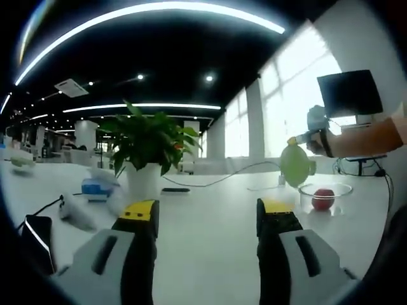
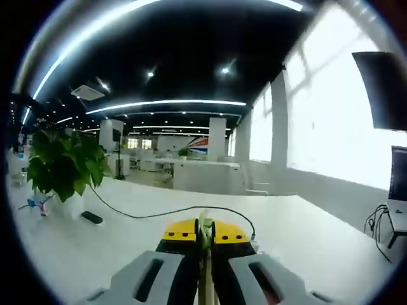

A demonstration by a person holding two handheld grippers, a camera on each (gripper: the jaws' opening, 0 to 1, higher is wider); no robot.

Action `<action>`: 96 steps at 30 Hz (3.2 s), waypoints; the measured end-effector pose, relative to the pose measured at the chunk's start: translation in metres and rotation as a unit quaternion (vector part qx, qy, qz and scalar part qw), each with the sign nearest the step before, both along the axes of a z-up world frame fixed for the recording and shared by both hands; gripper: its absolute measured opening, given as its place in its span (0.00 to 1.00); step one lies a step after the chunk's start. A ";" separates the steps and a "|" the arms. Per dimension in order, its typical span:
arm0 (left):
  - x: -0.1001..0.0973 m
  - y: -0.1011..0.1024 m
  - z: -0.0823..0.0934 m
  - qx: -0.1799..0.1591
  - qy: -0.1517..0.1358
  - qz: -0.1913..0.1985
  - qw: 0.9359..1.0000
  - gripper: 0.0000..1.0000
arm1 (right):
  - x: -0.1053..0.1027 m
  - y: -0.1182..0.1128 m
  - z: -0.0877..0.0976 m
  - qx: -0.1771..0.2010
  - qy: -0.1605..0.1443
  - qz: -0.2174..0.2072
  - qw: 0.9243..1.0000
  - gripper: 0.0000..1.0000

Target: Open container latches remove lid place lid upside down on tabletop take tomato from container place on tabletop

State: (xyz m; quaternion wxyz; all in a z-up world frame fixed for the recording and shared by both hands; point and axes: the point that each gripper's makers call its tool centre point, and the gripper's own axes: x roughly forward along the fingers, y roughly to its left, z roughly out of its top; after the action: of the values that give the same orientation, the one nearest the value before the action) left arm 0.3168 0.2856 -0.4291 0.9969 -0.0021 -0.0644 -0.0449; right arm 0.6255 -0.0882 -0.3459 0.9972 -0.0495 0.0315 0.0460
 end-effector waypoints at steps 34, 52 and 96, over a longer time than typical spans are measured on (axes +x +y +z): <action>-0.009 0.016 0.018 -0.013 -0.017 0.015 1.000 0.55 | -0.004 0.116 -0.069 -0.081 0.026 0.068 0.994 0.02; -0.019 0.016 0.021 -0.022 -0.018 0.019 0.999 0.54 | -0.008 0.148 -0.123 0.026 0.145 0.089 0.985 0.05; -0.009 0.002 0.020 -0.013 -0.007 0.024 1.000 0.56 | -0.022 0.126 -0.056 0.029 0.103 0.132 0.985 0.18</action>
State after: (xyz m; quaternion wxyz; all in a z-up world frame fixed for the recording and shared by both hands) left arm 0.3078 0.2873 -0.4092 0.9971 -0.0127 -0.0721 -0.0200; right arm 0.6035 0.0374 -0.4022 0.9748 -0.0198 0.1256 0.1834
